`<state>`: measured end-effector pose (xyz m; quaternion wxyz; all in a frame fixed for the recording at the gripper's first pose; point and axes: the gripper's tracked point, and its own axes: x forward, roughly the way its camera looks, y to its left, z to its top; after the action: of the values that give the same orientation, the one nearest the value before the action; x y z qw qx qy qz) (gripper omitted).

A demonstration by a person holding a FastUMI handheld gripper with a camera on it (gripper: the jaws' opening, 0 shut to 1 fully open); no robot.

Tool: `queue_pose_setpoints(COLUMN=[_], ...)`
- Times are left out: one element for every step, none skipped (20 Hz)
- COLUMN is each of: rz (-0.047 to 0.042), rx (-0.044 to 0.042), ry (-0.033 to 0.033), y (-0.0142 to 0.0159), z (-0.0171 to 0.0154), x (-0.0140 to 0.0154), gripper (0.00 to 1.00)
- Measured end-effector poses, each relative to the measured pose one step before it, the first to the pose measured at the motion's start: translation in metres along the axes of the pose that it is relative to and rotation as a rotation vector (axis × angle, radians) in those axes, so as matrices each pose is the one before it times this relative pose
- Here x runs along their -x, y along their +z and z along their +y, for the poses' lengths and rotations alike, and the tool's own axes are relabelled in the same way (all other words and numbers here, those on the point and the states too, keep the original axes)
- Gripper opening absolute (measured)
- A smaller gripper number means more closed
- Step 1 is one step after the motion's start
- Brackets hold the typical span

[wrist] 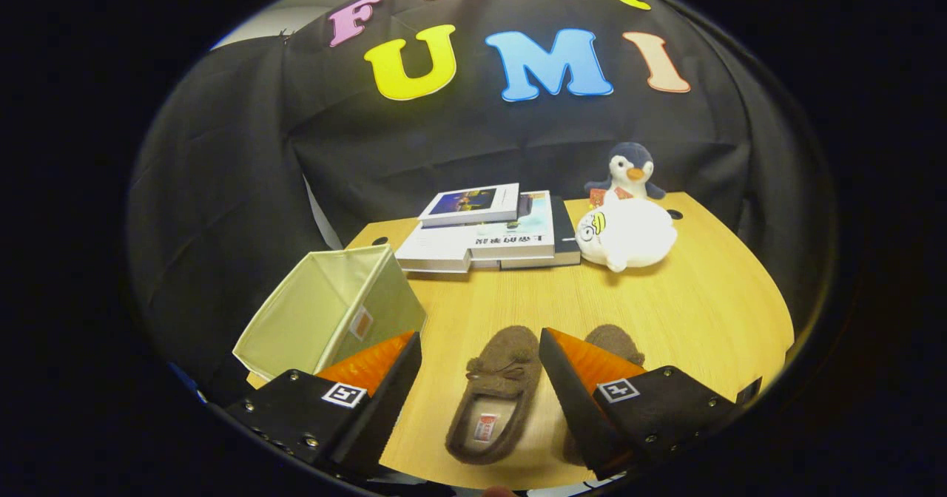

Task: Open the storage box then place both shoes into the box .Put the left shoe in first, then the right shoe, with the right side of both shoes facing outward in a uniform manner.

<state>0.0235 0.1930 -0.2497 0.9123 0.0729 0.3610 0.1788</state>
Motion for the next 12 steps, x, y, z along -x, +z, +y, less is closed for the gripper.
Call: queue_pose_setpoints(rz=[0.01641, 0.01864, 0.02318, 0.02059, 0.01819, 0.02119, 0.01849, 0.01757, 0.01566, 0.01705, 0.01638, 0.01520], rx=[0.00161, 0.00454, 0.00408, 0.00226, 0.00189, 0.00184, -0.00092, -0.00102, -0.00009, 0.00124, 0.00139, -0.00020], ry=[-0.00399, -0.00418, -0.00062, -0.00275, -0.00654, -0.00728, -0.00409, 0.00107, -0.00041, -0.00488, -0.00845, -0.00767], y=[-0.00667, -0.00663, -0.00774, -0.00772, -0.00741, -0.00756, -0.00656, -0.00648, -0.00617, -0.00553, -0.00499, -0.00500], z=[-0.00466, -0.00442, -0.00358, -0.00293, -0.00396, -0.00417, -0.00291, -0.00133, -0.00178, -0.00293, -0.00253, -0.00224], x=[-0.00327, -0.00342, -0.00385, -0.00418, -0.00408, -0.00202, -0.00240, -0.00409, -0.00362, -0.00458, -0.00362, -0.00230], gripper=[0.98, 0.98, 0.98, 0.98, 0.98, 0.98, 0.98, 0.98, 0.98, 0.98, 0.98, 0.98])
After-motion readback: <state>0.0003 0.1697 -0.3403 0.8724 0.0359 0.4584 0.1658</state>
